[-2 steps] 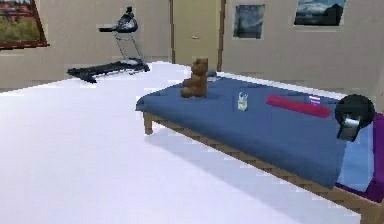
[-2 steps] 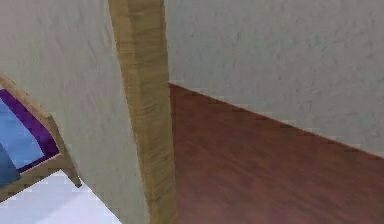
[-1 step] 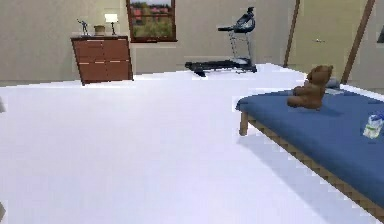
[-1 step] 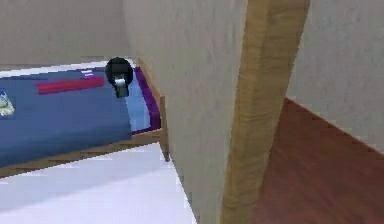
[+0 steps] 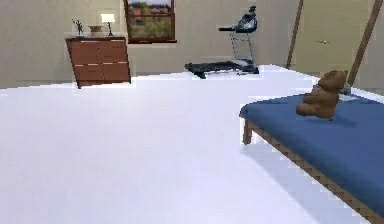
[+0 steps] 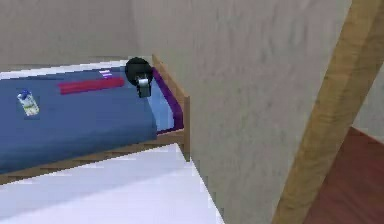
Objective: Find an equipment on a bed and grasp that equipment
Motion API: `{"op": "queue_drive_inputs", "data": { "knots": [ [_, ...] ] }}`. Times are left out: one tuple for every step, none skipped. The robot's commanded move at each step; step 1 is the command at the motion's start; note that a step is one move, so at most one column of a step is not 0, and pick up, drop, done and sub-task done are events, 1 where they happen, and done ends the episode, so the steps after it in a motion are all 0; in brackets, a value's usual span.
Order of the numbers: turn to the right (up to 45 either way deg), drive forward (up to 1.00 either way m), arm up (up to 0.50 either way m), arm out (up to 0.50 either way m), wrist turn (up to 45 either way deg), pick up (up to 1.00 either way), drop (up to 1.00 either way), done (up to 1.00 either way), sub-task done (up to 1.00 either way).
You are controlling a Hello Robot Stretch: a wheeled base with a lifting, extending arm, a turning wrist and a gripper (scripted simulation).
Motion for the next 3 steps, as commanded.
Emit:
{"op": "queue_drive_inputs", "data": {
  "knots": [
    [45.0,0.0,0.0,0.0,0.0,0.0,0.0,0.0,0.0],
    [21.0,0.0,0.0,0.0,0.0,0.0,0.0,0.0,0.0],
    [0.0,0.65,0.0,0.0,0.0,0.0,0.0,0.0,0.0]
  ]
}}
